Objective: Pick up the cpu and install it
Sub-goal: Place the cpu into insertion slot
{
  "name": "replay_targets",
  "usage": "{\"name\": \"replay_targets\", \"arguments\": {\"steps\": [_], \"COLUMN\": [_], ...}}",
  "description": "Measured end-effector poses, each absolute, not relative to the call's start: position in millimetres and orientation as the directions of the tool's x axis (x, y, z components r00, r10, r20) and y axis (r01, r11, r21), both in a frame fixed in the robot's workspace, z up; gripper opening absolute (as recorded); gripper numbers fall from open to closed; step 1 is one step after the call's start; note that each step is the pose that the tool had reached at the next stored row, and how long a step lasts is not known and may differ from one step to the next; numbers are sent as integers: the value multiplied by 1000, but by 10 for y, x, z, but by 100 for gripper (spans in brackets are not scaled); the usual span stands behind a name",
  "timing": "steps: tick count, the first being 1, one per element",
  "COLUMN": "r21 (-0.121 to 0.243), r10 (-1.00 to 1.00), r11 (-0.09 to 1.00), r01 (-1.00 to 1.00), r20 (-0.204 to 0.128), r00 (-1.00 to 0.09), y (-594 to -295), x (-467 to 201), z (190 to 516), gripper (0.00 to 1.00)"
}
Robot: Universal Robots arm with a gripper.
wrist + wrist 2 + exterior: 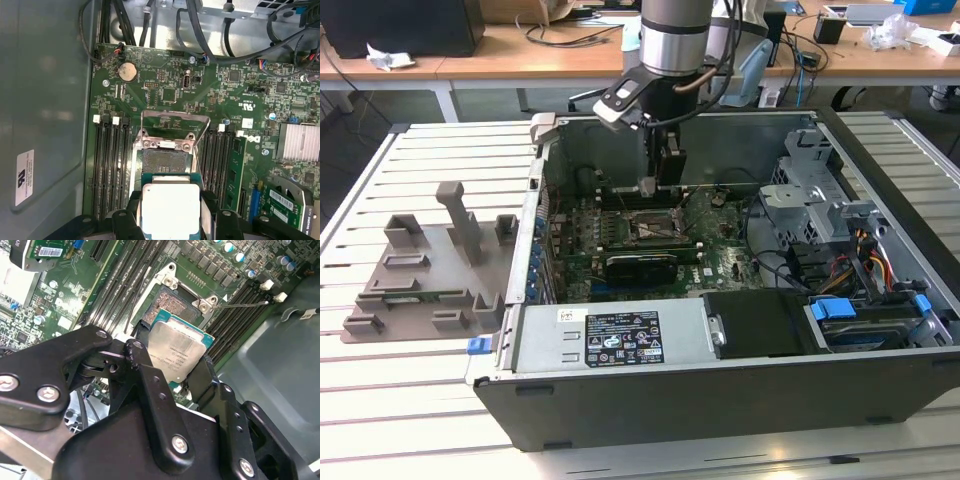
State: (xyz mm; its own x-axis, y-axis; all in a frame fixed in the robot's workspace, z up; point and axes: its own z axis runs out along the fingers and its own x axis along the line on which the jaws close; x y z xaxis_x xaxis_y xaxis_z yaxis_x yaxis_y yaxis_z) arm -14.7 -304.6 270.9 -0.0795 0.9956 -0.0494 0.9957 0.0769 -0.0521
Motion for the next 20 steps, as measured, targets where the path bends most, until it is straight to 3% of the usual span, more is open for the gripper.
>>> {"name": "replay_targets", "arguments": {"steps": [20], "r21": [-54], "r10": [996], "r11": [77], "r01": [996], "r20": [-49], "r00": [-80], "y": [-3046], "x": [-143], "z": [2327], "gripper": [55]}}
